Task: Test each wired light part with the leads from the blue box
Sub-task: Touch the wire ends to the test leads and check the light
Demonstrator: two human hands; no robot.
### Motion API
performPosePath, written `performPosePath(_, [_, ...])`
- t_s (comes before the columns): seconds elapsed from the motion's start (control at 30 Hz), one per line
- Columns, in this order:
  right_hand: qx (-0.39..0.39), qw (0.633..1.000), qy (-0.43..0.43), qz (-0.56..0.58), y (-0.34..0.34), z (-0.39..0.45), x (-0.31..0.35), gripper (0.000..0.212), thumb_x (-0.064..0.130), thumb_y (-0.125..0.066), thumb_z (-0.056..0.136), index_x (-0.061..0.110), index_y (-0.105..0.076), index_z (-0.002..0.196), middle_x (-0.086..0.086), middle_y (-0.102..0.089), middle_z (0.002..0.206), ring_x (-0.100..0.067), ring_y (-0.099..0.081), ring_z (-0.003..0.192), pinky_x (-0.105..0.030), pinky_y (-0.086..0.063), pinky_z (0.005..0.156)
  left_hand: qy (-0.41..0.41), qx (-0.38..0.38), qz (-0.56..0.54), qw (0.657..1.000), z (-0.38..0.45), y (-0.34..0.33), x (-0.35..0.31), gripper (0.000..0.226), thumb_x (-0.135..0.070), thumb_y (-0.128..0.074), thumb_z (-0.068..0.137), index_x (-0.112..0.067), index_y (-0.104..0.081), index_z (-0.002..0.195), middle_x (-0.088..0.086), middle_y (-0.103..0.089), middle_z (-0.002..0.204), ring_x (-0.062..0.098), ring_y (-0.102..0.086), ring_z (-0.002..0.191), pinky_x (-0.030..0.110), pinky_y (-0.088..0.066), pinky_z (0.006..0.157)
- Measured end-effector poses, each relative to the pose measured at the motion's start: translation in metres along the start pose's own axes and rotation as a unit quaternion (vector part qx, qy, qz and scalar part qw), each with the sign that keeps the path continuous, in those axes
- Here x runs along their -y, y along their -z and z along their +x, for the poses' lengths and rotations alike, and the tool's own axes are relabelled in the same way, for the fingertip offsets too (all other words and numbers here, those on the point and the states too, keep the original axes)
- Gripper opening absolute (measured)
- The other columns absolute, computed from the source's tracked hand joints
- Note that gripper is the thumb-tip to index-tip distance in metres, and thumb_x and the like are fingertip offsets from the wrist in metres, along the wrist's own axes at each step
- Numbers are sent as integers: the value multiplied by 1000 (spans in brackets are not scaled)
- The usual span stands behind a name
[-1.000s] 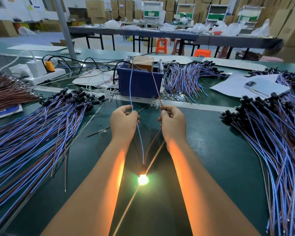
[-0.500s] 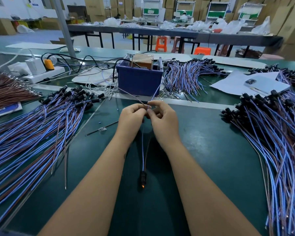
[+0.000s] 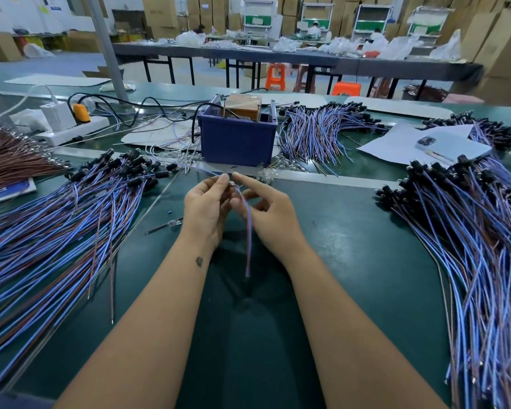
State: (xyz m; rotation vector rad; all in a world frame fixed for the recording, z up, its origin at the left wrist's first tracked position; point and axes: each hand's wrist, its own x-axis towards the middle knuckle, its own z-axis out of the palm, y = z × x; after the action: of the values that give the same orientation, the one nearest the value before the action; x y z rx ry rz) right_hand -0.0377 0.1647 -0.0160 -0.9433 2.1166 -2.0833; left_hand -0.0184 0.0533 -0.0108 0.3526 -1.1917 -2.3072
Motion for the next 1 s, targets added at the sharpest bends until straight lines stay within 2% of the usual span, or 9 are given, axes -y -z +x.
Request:
performPosePath(0.1, [-56,994,-19,94,6,-4,2,18,16,-59,96,21,-70,108,9,-71,78,-3,-56,61,-20,-49,61,-25,-4,20,999,-2,2,3,15,0,-57,93,-8,-57,81,3,-63,66,7,-61,54,17,-53,55])
performPosePath(0.2, [-145,979,-68,125,8,-10,3,22,20,-50,101,24,-69,92,5,-65,79,-9,-54,62,-22,-47,62,-106,29,173,979,-9,2,9,17,1,-66,87,-12,-58,79,1,-63,66,11,-61,58,20,-53,58])
performPosePath(0.3, [-221,960,-119,124,21,-13,5,29,20,-40,104,20,-57,80,3,-62,81,-9,-55,69,-21,-46,61,-190,108,346,912,-25,-10,15,21,2,-72,81,-14,-62,71,1,-63,63,10,-57,58,22,-49,58])
performPosePath(0.43, [-269,953,-124,62,78,-21,22,35,19,-34,106,15,-48,74,-3,-50,59,-4,-47,42,-18,-38,44,-275,267,415,825,-70,-43,29,16,5,-73,79,-10,-72,76,6,-66,71,13,-58,61,27,-47,61])
performPosePath(0.57, [-270,933,-125,-204,154,-30,50,34,25,-35,104,16,-53,77,-4,-52,72,-17,-47,62,-31,-34,57,-360,371,457,724,-116,-94,46,13,-3,-70,84,-11,-78,91,3,-72,87,20,-64,71,31,-53,68])
performPosePath(0.77, [-258,797,-185,-514,245,-60,77,30,29,-37,102,13,-57,85,-8,-60,83,-27,-52,72,-33,-32,59,-240,482,468,700,-152,-146,72,43,2,-54,91,-20,-65,126,-1,-70,113,17,-64,99,34,-52,86])
performPosePath(0.87, [-234,733,-274,-577,260,-75,74,28,26,-42,98,10,-56,116,-16,-58,116,-36,-54,101,-40,-46,78,-206,499,474,696,-156,-145,82,36,-2,-54,92,-19,-67,121,0,-71,107,17,-64,97,35,-52,85])
performPosePath(0.93, [-227,695,-296,-615,256,-78,69,38,26,-47,95,9,-48,129,-20,-45,133,-38,-41,121,-45,-39,96,-195,490,481,700,-152,-139,84,30,-3,-55,92,-17,-71,112,0,-73,103,15,-66,95,35,-53,85])
performPosePath(1.0, [-233,692,-267,-629,240,-75,64,40,23,-48,92,10,-44,129,-21,-38,136,-37,-33,124,-45,-31,103,-190,464,489,714,-143,-127,82,29,-3,-55,89,-17,-74,106,-3,-73,100,10,-66,90,33,-54,84])
